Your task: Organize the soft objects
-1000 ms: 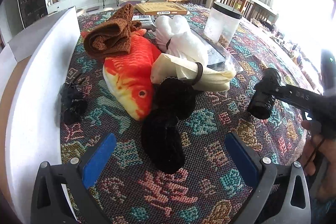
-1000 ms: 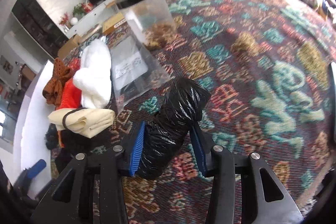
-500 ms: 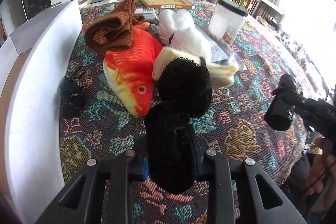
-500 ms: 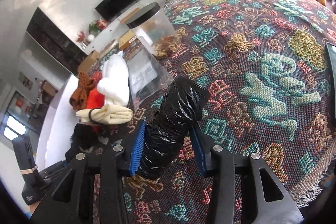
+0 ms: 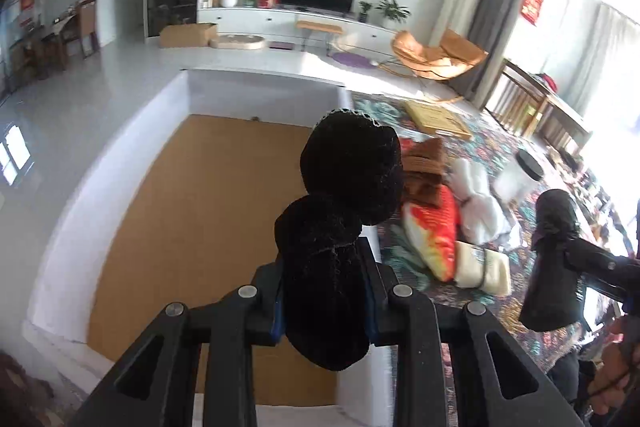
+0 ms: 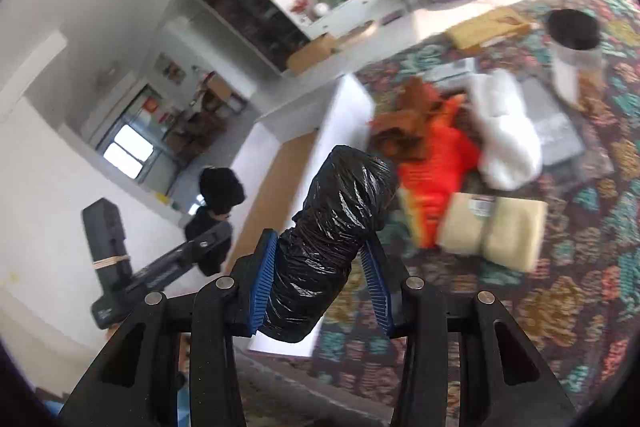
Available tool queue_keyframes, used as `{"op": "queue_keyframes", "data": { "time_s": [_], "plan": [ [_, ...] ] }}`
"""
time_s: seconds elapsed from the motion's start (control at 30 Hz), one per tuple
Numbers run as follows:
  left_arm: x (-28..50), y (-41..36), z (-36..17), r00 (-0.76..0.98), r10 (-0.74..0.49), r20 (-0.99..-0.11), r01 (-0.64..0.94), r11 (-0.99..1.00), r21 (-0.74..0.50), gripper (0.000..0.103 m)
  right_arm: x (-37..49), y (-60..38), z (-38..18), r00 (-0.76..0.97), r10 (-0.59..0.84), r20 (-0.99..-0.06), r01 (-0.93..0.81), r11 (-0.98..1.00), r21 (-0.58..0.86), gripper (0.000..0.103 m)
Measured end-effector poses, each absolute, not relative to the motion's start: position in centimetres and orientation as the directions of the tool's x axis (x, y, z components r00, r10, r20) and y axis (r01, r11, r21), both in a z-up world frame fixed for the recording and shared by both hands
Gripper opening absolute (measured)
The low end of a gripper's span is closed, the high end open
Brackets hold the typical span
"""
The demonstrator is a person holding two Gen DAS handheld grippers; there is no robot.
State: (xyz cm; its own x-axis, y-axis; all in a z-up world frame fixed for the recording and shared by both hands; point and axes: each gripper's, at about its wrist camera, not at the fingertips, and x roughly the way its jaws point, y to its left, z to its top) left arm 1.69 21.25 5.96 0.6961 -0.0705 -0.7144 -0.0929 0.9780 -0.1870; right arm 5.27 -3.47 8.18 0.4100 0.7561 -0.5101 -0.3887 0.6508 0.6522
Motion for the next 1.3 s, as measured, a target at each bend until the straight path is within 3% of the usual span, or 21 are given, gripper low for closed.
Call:
{"op": "queue_keyframes", "data": {
  "time_s": [0.1,0.17,0.23,0.27,0.3,0.43,0.53,0.7,0.83,1.03,1.3],
  "plan": [
    [0.5,25.4,5.1,0.685,0.032,-0.728,-0.215,0.963,-0.16,0.029,5.8,3.6,8.7,0.309,0.807,-0.504,-0.463,0.59,0.661,0.045],
    [-0.1,27.1,4.1,0.666,0.096,-0.74,-0.285,0.949,-0.133,0.037,6.0,7.7,8.3,0.277,0.782,-0.559,-0.504,0.613,0.608,0.059],
    [-0.4,28.0,2.9,0.642,0.109,-0.759,-0.318,0.939,-0.134,0.065,6.7,9.5,7.0,0.237,0.774,-0.587,-0.503,0.615,0.607,0.079],
    [-0.6,28.3,2.6,0.643,0.116,-0.757,-0.336,0.931,-0.143,0.087,6.9,9.5,6.6,0.234,0.776,-0.585,-0.495,0.613,0.615,0.079],
    [-1.0,28.2,2.4,0.659,0.128,-0.741,-0.349,0.925,-0.15,0.095,6.9,9.0,6.2,0.244,0.775,-0.583,-0.495,0.616,0.613,0.079],
    [-1.2,27.1,2.6,0.704,0.115,-0.701,-0.328,0.928,-0.178,0.095,6.3,4.6,5.4,0.371,0.693,-0.618,-0.471,0.714,0.518,0.079],
    [-0.7,24.5,3.5,0.743,0.026,-0.669,-0.236,0.945,-0.225,0.095,5.2,0.0,4.2,0.521,0.53,-0.669,-0.4,0.844,0.358,0.079],
    [-0.8,15.1,5.2,0.749,-0.218,-0.626,0.056,0.962,-0.268,0.095,4.0,-8.8,-1.1,0.655,0.171,-0.736,-0.145,0.984,0.1,0.079],
    [-1.0,5.8,3.0,0.63,-0.383,-0.676,0.288,0.923,-0.254,0.096,4.7,-15.2,-4.6,0.62,-0.063,-0.782,0.087,0.996,-0.011,0.079],
    [2.5,-0.5,-5.4,0.504,-0.31,-0.806,0.281,0.942,-0.186,0.096,5.5,-19.7,-6.1,0.587,-0.115,-0.801,0.222,0.975,0.023,0.078],
    [6.6,-0.4,-10.1,0.549,-0.186,-0.815,0.226,0.972,-0.069,0.096,6.1,-19.5,-7.3,0.535,-0.135,-0.834,0.246,0.969,0.001,0.08]
  ]
}}
